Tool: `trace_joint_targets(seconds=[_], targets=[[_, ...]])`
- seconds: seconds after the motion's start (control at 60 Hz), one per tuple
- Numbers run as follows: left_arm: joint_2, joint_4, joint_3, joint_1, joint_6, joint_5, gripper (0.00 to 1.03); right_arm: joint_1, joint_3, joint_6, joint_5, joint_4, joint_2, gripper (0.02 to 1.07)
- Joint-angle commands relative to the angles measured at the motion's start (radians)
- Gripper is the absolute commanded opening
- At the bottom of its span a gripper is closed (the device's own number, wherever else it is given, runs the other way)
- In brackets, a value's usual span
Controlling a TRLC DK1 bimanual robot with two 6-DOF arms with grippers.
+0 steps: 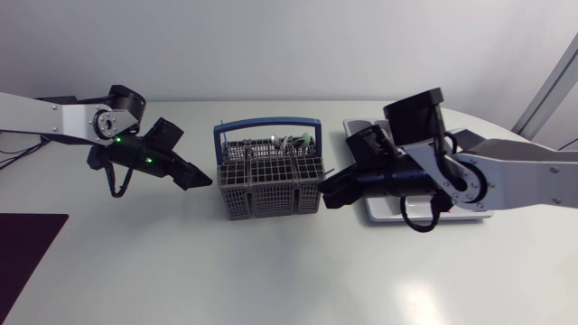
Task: Unload the cutlery basket into the drawer organizer.
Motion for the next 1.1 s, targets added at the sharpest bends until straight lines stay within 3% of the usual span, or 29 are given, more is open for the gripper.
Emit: trace_joint_targets(seconds=[0.0, 0.083, 0.35, 0.583, 0.783, 1.083], targets=[[-0.044, 0.002, -0.023, 0.021, -0.004, 0.010, 0.87, -0.020, 0.016, 0.019, 0.019, -0.054, -0.023, 0.79], [-0.067, 0.002, -0.035, 0.025, 0.002, 0.008, 0.90, -0.029, 0.054, 0.012, 0.025, -0.095, -0.008, 0.86], [-0.084, 0.016, -0.049, 0.022, 0.002, -0.016, 0.89, -0.111, 0.080, 0.018, 0.088, -0.048, 0.049, 0.85], [-0.024, 0.048, -0.020, -0.004, -0.020, -0.028, 0.89, -0.115, 0.148, 0.073, 0.095, -0.003, 0.233, 0.52], [0.004, 0.054, -0.005, -0.051, -0.039, -0.035, 0.89, -0.104, 0.217, 0.138, 0.031, -0.019, 0.301, 0.52], [-0.002, 0.054, -0.018, -0.067, -0.038, -0.033, 0.89, -0.045, 0.131, 0.138, -0.012, -0.028, 0.229, 0.52]])
